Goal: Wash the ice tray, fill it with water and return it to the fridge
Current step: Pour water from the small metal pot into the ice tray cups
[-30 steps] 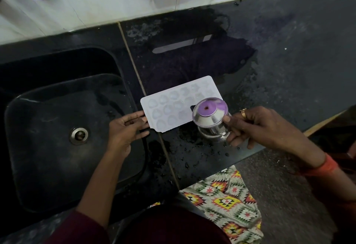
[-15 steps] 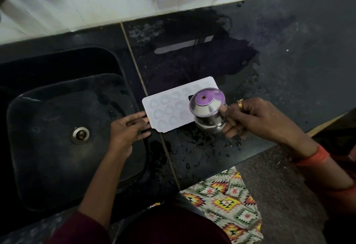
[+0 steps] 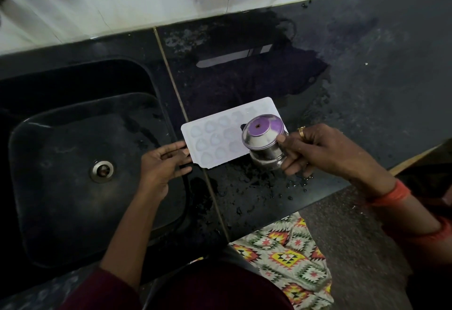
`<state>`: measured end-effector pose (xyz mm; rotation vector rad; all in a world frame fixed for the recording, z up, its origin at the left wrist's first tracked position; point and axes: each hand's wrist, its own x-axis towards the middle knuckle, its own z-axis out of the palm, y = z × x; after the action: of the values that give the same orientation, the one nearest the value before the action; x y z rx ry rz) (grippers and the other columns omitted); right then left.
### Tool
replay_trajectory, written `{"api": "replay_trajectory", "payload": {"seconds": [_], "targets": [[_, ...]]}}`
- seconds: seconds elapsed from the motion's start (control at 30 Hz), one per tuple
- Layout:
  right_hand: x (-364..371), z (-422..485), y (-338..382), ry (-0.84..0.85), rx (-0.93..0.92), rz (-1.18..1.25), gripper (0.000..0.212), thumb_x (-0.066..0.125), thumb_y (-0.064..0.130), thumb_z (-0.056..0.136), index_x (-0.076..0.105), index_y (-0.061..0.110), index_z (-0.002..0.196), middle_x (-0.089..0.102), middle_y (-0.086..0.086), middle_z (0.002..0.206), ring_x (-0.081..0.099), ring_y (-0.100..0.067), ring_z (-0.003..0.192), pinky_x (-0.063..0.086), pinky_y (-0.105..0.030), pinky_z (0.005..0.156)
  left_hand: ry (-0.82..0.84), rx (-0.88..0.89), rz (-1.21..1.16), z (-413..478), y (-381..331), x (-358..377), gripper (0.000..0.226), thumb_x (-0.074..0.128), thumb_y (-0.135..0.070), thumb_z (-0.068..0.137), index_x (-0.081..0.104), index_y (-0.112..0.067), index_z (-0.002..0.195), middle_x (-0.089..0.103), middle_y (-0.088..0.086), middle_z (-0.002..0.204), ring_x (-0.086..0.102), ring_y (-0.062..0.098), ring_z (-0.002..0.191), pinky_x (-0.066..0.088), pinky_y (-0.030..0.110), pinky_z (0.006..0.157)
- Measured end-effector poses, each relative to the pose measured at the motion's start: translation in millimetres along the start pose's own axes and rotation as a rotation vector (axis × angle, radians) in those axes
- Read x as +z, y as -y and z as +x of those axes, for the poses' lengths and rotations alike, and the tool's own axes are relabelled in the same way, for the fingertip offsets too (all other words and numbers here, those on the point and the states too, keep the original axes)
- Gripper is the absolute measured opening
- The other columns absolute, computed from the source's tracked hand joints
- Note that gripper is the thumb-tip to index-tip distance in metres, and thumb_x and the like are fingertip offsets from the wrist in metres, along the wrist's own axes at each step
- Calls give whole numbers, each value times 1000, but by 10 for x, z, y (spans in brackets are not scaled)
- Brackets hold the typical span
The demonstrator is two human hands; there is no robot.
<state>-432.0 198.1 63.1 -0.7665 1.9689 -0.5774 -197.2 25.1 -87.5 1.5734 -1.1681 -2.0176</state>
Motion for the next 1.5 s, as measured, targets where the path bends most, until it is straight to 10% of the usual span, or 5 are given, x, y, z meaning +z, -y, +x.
{"api": "replay_trajectory", "payload": {"seconds": [0.4, 0.73, 1.5], "targets": [[-10, -3, 30, 6, 9, -39, 51, 55, 49, 95, 72, 3, 83, 79, -2, 77, 78, -16, 73, 57, -22, 55, 0, 10, -1, -4, -10, 0, 18, 67, 0, 91, 71, -6, 107, 76, 2, 83, 74, 10, 71, 60, 25, 58], [-6, -52, 109, 7, 20, -1, 48, 53, 49, 95, 65, 30, 53, 79, -4, 78, 79, -18, 74, 54, -20, 53, 0, 10, -3, 1, -13, 7, 16, 67, 0, 90, 72, -10, 101, 77, -2, 76, 74, 10, 71, 60, 25, 58], [-34, 49, 181, -92, -35, 97, 51, 53, 42, 101, 51, 13, 59, 78, -10, 75, 78, -25, 70, 53, -30, 59, 3, 2, -5, 17, -10, -4, 16, 67, 0, 90, 72, -9, 103, 77, 2, 83, 75, 12, 73, 61, 26, 59]]}}
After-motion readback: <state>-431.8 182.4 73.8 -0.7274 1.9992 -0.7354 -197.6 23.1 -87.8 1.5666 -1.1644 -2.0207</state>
